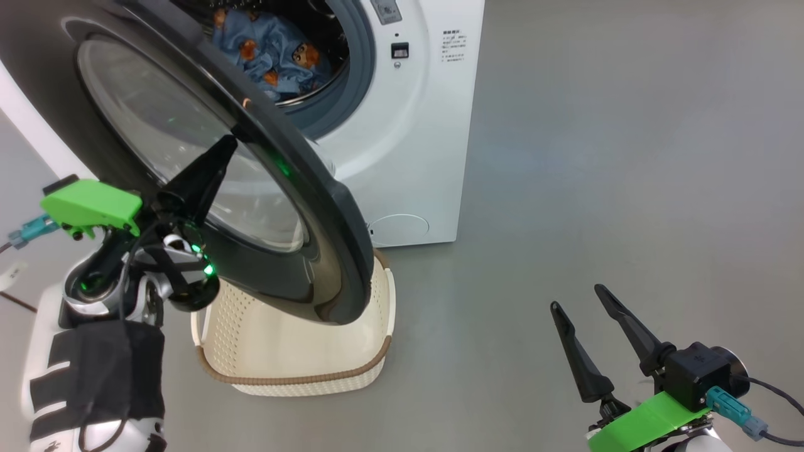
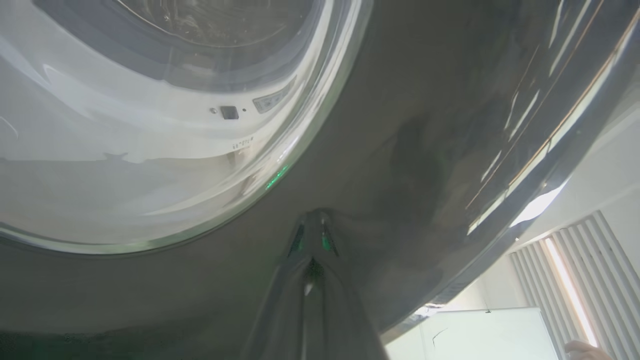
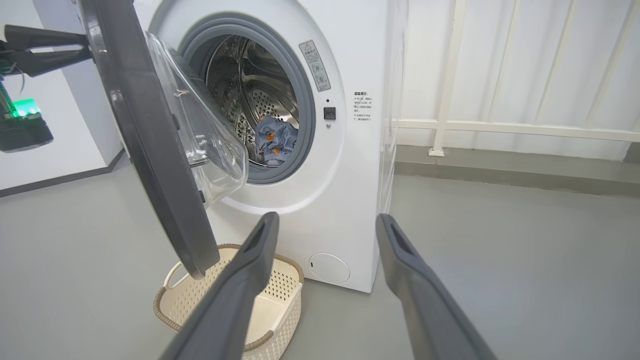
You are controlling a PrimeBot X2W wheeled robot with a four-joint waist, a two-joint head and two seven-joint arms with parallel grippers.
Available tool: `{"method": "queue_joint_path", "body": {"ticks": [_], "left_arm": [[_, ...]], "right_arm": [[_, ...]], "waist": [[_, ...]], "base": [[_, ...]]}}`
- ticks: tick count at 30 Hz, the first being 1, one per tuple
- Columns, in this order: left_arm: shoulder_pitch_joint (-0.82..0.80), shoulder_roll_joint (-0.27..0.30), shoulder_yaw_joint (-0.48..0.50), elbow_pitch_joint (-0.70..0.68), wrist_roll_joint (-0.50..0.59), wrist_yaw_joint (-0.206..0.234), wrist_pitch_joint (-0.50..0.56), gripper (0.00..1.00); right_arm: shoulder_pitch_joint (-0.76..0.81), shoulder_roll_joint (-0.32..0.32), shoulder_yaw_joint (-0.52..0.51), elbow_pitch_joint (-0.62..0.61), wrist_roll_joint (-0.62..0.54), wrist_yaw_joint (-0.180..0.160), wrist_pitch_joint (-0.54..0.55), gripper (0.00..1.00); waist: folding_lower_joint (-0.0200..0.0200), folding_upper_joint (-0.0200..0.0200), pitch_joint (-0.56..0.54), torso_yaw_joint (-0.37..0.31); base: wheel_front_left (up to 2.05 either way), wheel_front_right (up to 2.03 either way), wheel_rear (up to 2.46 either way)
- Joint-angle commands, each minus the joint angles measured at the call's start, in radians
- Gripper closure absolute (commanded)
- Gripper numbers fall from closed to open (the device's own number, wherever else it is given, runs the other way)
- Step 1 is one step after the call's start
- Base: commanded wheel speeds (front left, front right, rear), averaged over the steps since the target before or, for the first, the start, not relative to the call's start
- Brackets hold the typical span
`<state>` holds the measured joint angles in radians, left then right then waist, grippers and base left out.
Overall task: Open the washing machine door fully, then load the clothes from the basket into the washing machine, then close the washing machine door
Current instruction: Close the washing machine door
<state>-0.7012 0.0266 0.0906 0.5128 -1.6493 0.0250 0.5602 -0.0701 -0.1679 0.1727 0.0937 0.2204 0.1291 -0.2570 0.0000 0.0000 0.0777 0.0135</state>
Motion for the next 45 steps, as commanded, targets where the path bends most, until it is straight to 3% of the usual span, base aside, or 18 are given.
{"method": "queue_joint_path", "body": {"ticks": [1,5,6,7,9,11,12,24,26,31,39,45], "left_arm": [[-0.022,0.048,0.017,-0.019,0.031,-0.016,-0.029,1.0],[0.001,0.068,-0.005,-0.023,0.098,-0.031,-0.078,0.94],[0.011,0.073,-0.012,-0.026,0.124,-0.036,-0.1,0.72],[0.021,0.074,-0.019,-0.031,0.14,-0.042,-0.113,0.63],[0.046,0.089,-0.041,-0.044,0.2,-0.058,-0.155,0.55],[0.07,0.093,-0.053,-0.058,0.238,-0.074,-0.192,0.15],[0.084,0.1,-0.065,-0.067,0.271,-0.082,-0.217,0.0],[0.297,0.163,-0.215,-0.173,0.659,-0.132,-0.54,0.0],[0.347,0.186,-0.25,-0.185,0.761,-0.132,-0.626,0.0],[0.412,0.203,-0.29,-0.193,0.893,-0.109,-0.753,0.0],[0.517,0.207,-0.308,-0.197,1.066,-0.075,-0.819,0.0],[0.601,0.176,-0.245,-0.257,1.197,-0.069,-0.822,0.0]], "right_arm": [[-0.013,-0.008,0.02,-0.021,-0.001,0.002,-0.005,0.0],[-0.007,-0.008,0.018,-0.022,-0.001,0.002,-0.005,0.0],[-0.004,-0.008,0.016,-0.022,-0.001,0.002,-0.005,0.0],[-0.002,-0.008,0.015,-0.022,-0.001,0.002,-0.005,0.0],[0.002,-0.009,0.013,-0.023,0.0,0.002,-0.005,0.0],[0.006,-0.01,0.011,-0.023,0.0,0.002,-0.005,0.0],[0.008,-0.011,0.011,-0.023,0.0,0.002,-0.005,0.0],[0.031,-0.019,0.008,-0.028,0.004,0.002,-0.005,0.0],[0.037,-0.019,0.0,-0.03,0.004,0.002,-0.005,0.0],[0.043,-0.018,-0.009,-0.035,0.002,0.002,-0.005,0.0],[0.053,-0.013,-0.022,-0.038,0.0,0.002,-0.005,0.0],[0.06,0.01,-0.05,-0.018,0.014,0.002,-0.005,0.0]], "waist": [[0.0,0.0,-0.006,0.001],[0.0,0.0,-0.013,0.003],[0.0,0.0,-0.016,0.004],[0.0,0.0,-0.018,0.006],[0.0,0.0,-0.021,0.008],[0.0,0.0,-0.025,0.011],[0.0,0.0,-0.027,0.012],[0.0,0.0,-0.056,0.004],[0.0,0.0,-0.056,0.0],[0.0,0.0,-0.055,-0.006],[0.0,0.0,-0.065,-0.024],[0.0,0.0,-0.067,-0.038]], "base": [[0.0,0.0,0.0],[0.0,0.0,0.0],[0.0,0.0,0.0],[0.0,0.0,0.0],[0.0,0.0,0.0],[0.0,0.0,0.0],[0.0,0.0,0.0],[0.0,0.0,0.0],[0.0,0.0,0.0],[0.0,0.0,0.0],[0.0,0.0,0.0],[0.0,0.0,0.0]]}}
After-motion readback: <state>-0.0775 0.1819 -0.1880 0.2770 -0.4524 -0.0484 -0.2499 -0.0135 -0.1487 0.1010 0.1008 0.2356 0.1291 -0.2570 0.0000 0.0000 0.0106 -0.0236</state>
